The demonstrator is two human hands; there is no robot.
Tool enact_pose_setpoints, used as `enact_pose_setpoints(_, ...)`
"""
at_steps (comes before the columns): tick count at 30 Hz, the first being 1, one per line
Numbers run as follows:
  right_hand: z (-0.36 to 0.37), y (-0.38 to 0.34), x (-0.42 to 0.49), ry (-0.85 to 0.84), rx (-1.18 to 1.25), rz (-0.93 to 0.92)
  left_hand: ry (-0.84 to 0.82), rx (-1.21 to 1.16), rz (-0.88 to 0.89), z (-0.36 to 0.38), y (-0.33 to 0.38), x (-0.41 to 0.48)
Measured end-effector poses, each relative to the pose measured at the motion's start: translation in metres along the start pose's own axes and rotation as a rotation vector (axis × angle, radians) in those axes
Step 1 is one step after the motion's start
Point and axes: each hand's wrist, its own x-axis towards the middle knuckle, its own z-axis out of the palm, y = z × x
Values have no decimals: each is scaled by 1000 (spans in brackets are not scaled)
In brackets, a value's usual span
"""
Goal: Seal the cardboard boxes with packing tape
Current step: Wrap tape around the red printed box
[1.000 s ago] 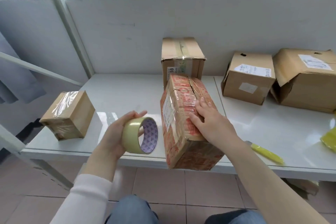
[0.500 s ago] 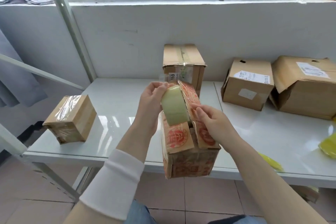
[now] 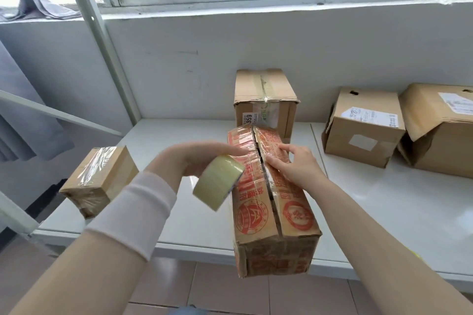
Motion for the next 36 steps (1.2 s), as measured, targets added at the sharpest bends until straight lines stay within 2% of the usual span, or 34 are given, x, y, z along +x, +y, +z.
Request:
enact_pose_setpoints(4, 7, -2, 4, -64, 106, 13, 118, 585, -233, -14, 28, 14)
enact_pose_setpoints(7, 12, 1, 3, -45, 95, -9, 179, 763, -276, -9, 40, 24)
enact_pose_setpoints(10, 12, 7, 3, -35, 90, -25, 247, 851, -165, 4, 33, 36)
enact_pose_setpoints(13, 11, 9, 5, -66, 132, -8, 336, 855, -85, 7, 27, 40)
enact_pose_setpoints(17, 9, 8, 13, -140, 274, 70, 404, 837, -167, -3, 19, 35)
enact_pose_setpoints(22, 8, 6, 29, -217, 354, 213, 511, 678, -97, 6, 5, 42)
enact_pose_setpoints(25, 13, 7, 37, -223, 376, 241, 522, 636, -128, 6, 2, 46)
enact_pose_setpoints(30, 26, 13, 40, -144, 250, 183, 487, 631, -241, 8, -2, 54)
enact_pose_setpoints(34, 28, 11, 40, -106, 92, 172, 490, 626, -250, 6, -7, 61)
enact_pose_setpoints(36, 27, 10, 41, -123, 89, 167, 461, 570, -244, 3, -8, 58)
